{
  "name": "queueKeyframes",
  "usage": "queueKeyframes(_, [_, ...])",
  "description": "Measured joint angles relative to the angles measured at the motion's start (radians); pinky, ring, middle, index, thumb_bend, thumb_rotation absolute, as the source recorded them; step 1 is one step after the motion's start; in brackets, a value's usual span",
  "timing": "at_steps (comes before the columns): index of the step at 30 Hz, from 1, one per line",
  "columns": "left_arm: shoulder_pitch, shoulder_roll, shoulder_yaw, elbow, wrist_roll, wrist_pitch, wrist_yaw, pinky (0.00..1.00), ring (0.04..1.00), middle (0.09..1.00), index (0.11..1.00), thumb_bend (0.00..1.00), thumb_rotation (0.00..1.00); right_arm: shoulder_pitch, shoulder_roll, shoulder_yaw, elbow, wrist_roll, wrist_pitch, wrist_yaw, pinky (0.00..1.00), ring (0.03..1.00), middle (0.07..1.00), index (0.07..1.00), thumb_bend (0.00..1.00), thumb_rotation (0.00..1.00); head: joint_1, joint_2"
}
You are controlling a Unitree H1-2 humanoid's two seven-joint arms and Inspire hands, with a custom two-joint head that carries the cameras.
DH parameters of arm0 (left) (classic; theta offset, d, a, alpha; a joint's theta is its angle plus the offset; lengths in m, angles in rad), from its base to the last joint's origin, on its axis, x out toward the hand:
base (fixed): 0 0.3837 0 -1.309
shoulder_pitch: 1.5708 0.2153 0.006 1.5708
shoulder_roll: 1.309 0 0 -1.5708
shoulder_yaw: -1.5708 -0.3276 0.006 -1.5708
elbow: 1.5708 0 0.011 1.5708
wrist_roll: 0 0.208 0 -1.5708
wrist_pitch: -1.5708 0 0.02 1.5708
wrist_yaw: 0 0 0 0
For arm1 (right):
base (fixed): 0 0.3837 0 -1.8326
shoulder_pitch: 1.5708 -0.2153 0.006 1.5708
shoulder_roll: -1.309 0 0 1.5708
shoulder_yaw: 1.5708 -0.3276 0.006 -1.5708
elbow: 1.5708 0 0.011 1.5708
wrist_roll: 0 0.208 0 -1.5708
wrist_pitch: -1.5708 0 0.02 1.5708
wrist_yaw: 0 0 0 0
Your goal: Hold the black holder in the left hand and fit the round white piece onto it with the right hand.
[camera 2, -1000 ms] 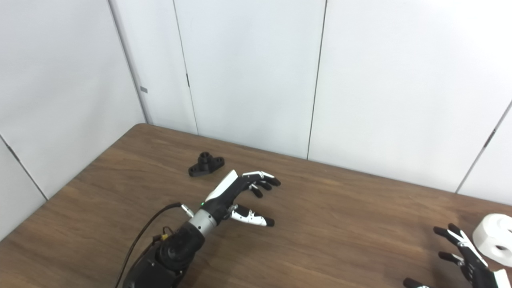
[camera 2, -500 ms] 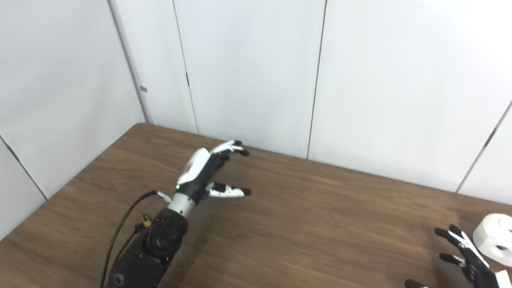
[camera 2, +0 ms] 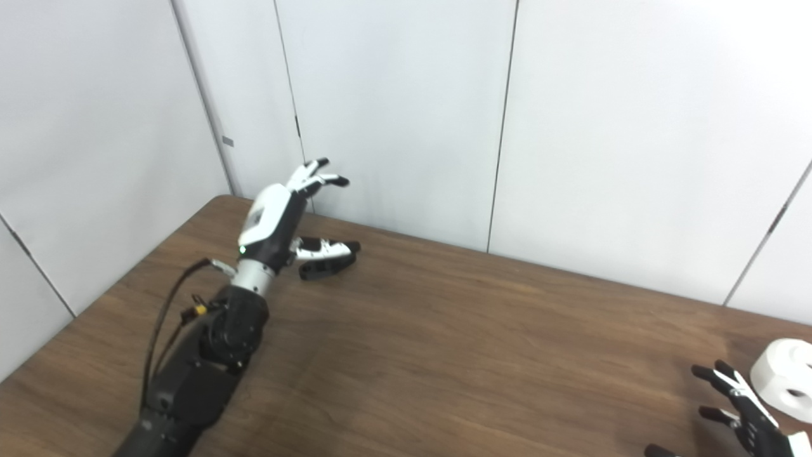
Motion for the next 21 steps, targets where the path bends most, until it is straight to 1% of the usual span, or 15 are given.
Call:
queueKeyframes(3, [-0.009, 0.015, -0.001, 0.013, 0.019, 0.065, -0.005, 0.94, 1.0, 1.0, 0.813, 0.91, 0.22, 0.001, -0.001, -0.002, 0.0, 0.001, 0.0, 0.002, 0.71, 0.885, 0.929, 0.783, 0.77, 0.17, 0.0, 0.003])
queueKeyframes(4, [-0.013, 0.017, -0.001, 0.021, 0.023, 0.089, -0.012, 0.98, 1.0, 1.0, 0.829, 0.95, 0.24, 0.002, -0.002, -0.002, 0.0, 0.001, 0.0, 0.002, 0.71, 0.885, 0.929, 0.782, 0.77, 0.17, 0.0, 0.003])
queueKeyframes(6, [-0.014, 0.018, -0.003, 0.026, 0.024, 0.14, -0.026, 0.99, 1.0, 1.0, 0.841, 0.98, 0.24, 0.003, -0.002, -0.003, 0.0, 0.003, 0.0, 0.004, 0.71, 0.886, 0.929, 0.783, 0.78, 0.17, 0.0, 0.006])
queueKeyframes(9, [-0.015, 0.018, -0.004, 0.049, 0.021, 0.185, -0.044, 1.0, 1.0, 1.0, 0.853, 1.0, 0.26, 0.004, -0.004, -0.004, -0.002, 0.005, 0.001, 0.009, 0.7, 0.883, 0.929, 0.78, 0.78, 0.17, 0.0, 0.006])
queueKeyframes(14, [-0.016, 0.028, -0.01, 0.073, 0.0, 0.226, -0.082, 1.0, 1.0, 1.0, 0.857, 1.0, 0.32, 0.01, -0.012, -0.006, -0.004, 0.007, 0.001, 0.014, 0.69, 0.881, 0.931, 0.773, 0.78, 0.19, -0.002, 0.012])
queueKeyframes(16, [-0.018, 0.04, -0.016, 0.091, -0.004, 0.237, -0.094, 1.0, 1.0, 1.0, 0.842, 1.0, 0.33, 0.014, -0.016, -0.006, -0.006, 0.006, 0.001, 0.016, 0.69, 0.88, 0.931, 0.775, 0.78, 0.18, -0.005, 0.017])
queueKeyframes(18, [-0.019, 0.048, -0.017, 0.103, -0.008, 0.246, -0.095, 1.0, 1.0, 1.0, 0.819, 1.0, 0.36, 0.017, -0.019, -0.008, -0.007, 0.006, 0.001, 0.017, 0.69, 0.88, 0.931, 0.779, 0.79, 0.19, -0.005, 0.017])
queueKeyframes(21, [-0.024, 0.053, -0.02, 0.13, -0.016, 0.257, -0.096, 1.0, 1.0, 1.0, 0.8, 1.0, 0.36, 0.018, -0.019, -0.009, -0.008, 0.006, 0.002, 0.018, 0.69, 0.879, 0.932, 0.783, 0.79, 0.2, -0.005, 0.017])
